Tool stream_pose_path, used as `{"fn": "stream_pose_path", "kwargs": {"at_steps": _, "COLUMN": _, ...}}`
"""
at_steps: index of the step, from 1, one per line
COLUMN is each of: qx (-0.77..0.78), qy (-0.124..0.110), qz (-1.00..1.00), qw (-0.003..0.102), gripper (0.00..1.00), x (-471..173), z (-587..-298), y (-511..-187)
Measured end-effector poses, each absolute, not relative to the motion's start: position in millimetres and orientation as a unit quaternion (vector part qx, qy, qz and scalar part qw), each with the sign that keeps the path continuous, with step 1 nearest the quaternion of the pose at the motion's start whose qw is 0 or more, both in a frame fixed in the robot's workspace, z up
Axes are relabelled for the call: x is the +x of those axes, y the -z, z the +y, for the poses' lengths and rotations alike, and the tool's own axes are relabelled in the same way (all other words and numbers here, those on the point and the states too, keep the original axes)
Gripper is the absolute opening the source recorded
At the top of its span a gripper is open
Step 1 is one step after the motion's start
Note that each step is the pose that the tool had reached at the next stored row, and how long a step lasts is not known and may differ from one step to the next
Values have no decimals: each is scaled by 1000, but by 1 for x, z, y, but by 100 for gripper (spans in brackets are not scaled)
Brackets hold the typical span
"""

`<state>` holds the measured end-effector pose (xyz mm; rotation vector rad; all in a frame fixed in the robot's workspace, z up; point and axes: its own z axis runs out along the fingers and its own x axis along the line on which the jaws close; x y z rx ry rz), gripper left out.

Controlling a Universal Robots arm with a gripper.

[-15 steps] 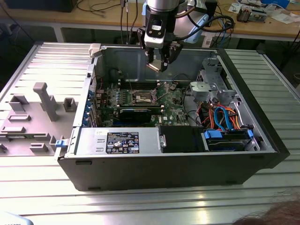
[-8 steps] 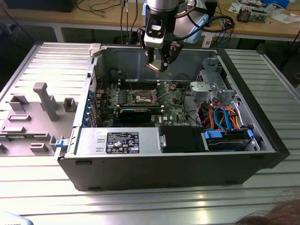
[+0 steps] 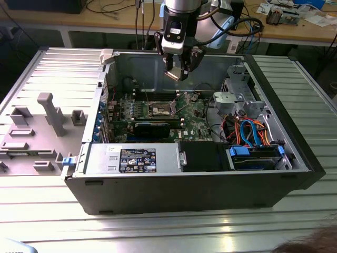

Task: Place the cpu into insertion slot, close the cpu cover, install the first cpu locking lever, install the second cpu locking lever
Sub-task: 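Place the cpu into insertion slot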

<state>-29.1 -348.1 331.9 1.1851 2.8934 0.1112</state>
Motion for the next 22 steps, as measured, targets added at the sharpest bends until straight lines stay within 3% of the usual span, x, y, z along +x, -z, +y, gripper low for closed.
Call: {"fn": "stream_pose_path", "kwargs": {"at_steps": 22, "qx": 388, "qy": -35, "qz": 921, "qw": 7, "gripper": 55, "x": -29, "z": -348, "y": -332}}
